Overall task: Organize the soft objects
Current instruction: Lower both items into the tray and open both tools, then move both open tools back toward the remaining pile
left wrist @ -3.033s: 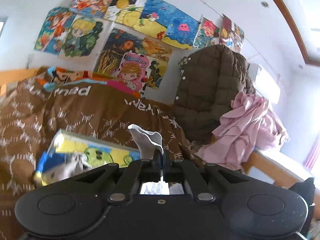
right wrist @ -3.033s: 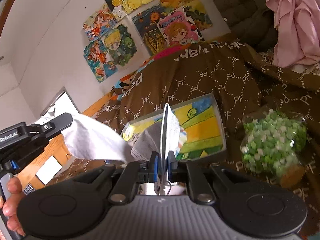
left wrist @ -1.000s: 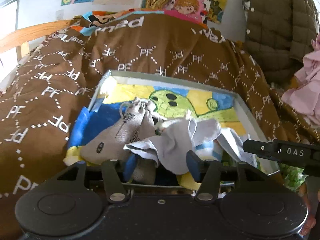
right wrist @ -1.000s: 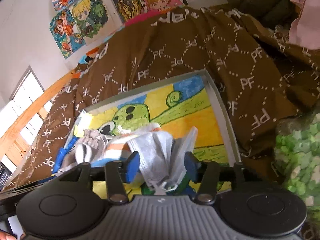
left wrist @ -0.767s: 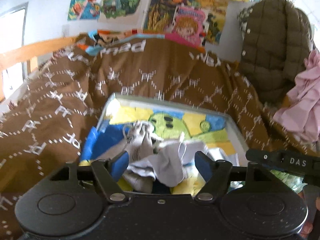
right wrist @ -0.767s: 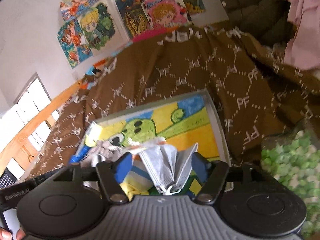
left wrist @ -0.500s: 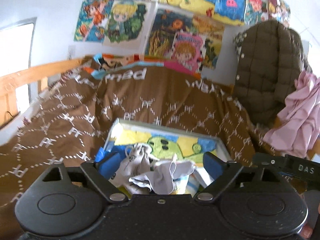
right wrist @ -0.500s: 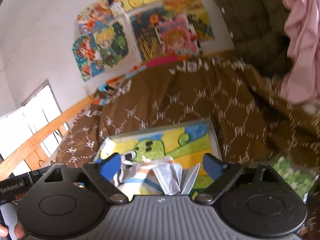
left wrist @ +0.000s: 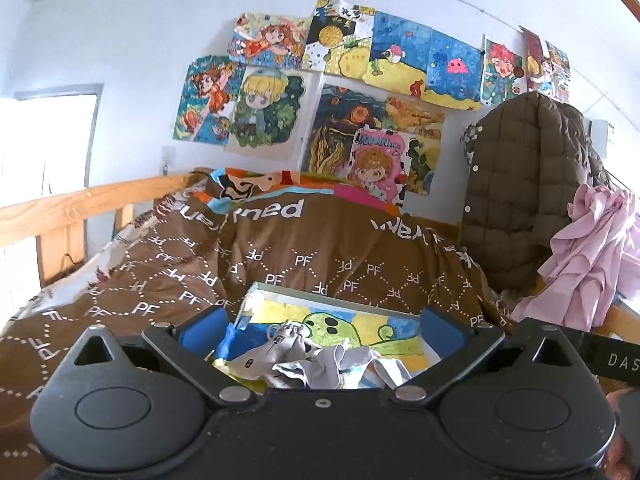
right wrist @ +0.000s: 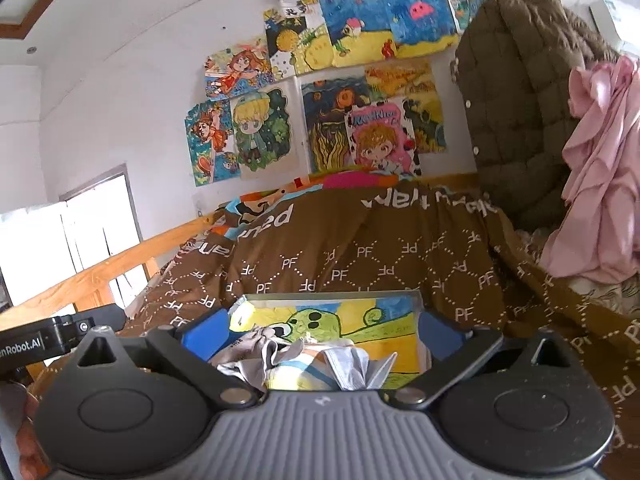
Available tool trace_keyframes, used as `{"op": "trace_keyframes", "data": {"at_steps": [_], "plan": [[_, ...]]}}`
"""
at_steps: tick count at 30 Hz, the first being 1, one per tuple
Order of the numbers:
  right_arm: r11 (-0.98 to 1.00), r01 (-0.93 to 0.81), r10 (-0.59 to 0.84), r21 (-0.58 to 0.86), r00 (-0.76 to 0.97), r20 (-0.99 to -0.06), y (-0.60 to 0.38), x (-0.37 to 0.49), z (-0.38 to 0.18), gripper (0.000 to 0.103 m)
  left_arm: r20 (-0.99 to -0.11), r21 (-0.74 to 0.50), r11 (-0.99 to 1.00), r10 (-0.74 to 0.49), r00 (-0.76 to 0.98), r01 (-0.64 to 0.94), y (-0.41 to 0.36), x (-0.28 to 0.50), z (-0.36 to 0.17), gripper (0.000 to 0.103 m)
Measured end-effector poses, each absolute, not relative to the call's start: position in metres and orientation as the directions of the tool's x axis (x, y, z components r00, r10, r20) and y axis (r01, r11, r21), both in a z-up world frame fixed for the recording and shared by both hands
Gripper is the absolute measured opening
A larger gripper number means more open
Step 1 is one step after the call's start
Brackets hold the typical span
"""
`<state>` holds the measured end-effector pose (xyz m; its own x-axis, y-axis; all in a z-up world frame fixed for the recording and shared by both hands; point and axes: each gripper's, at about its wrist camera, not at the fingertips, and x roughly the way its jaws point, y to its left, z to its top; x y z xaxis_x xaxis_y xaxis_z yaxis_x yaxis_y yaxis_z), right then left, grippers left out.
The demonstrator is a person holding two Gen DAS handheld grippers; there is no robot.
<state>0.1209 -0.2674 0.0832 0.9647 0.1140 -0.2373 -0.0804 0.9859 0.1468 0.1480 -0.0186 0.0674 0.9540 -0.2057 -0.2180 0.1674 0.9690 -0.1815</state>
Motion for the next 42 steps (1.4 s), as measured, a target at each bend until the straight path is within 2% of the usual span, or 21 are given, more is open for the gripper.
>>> {"op": "trace_keyframes", "data": {"at_steps": [6, 19, 23, 27, 42], "plan": [[0.992, -0.068, 0.09, 0.111, 0.973, -0.211, -0.264, 0.091, 0.084, 0.103, -0.213, -0.148, 0.975, -0.197, 0.957, 0.167, -0.019, 0.117, 0.064, 0.102], [0.993, -0.006, 0.032, 0.114, 0.974, -0.223, -0.271, 0.023, 0.065, 0.103, -0.263, -0.081, 0.979, -0.202, 0.943, 0.187, -0.007, 0.062, 0.043, 0.102], [0.996, -0.009, 0.035, 0.094, 0.962, -0.271, -0.265, 0.012, 0.057, 0.103, -0.304, -0.058, 0.977, -0.215, 0.928, 0.207, -0.005, 0.048, 0.032, 0.102], [0.996, -0.02, 0.05, 0.09, 0.939, -0.34, -0.258, 0.007, 0.05, 0.103, -0.392, -0.045, 0.969, -0.239, 0.888, 0.241, -0.003, 0.044, 0.02, 0.102], [0.999, -0.052, 0.051, 0.013, 0.839, -0.542, -0.239, 0.027, 0.018, 0.103, -0.537, 0.069, 0.937, -0.254, 0.805, 0.342, -0.012, 0.061, 0.004, 0.102]]}}
